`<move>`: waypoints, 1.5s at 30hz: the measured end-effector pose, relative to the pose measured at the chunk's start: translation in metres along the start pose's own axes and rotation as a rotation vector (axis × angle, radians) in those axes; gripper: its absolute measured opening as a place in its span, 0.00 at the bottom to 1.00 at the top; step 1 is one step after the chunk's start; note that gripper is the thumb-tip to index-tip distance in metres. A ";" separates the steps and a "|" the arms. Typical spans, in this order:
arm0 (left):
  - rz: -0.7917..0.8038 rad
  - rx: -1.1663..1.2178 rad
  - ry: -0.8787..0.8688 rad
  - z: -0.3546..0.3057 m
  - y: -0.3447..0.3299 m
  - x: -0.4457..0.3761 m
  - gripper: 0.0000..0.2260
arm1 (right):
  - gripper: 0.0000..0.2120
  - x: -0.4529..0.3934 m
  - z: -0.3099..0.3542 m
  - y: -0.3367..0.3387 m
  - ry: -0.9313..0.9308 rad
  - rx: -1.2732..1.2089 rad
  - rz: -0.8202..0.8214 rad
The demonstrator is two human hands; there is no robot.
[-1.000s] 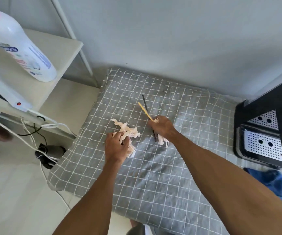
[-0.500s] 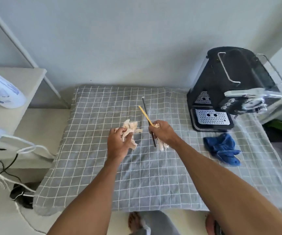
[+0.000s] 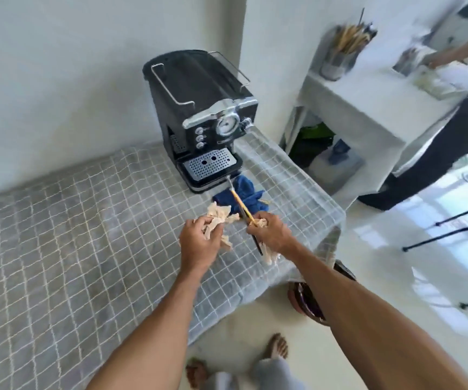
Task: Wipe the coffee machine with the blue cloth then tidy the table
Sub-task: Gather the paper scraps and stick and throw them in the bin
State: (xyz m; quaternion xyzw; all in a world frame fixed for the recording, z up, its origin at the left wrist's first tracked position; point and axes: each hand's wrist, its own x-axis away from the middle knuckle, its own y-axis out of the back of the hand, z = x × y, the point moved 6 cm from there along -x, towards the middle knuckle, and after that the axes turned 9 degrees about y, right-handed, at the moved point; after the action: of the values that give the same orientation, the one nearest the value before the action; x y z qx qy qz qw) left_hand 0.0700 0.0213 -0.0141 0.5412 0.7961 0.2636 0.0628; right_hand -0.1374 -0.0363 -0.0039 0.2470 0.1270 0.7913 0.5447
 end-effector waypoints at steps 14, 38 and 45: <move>0.330 -0.122 -0.069 -0.103 -0.301 0.098 0.15 | 0.05 0.133 -0.215 0.216 -0.261 -0.264 -0.270; 0.474 -0.453 0.295 0.095 -0.601 0.101 0.14 | 0.21 0.089 -0.590 0.190 -0.820 -0.179 -0.092; 0.568 -0.381 0.322 0.169 -0.646 0.081 0.14 | 0.22 0.054 -0.676 0.143 -0.822 -0.216 -0.152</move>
State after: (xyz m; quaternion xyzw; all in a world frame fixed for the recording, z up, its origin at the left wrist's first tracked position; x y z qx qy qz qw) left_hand -0.4333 -0.0242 -0.4587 0.6706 0.5507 0.4954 -0.0391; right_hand -0.6245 0.0067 -0.4947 0.4731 -0.1664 0.5933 0.6297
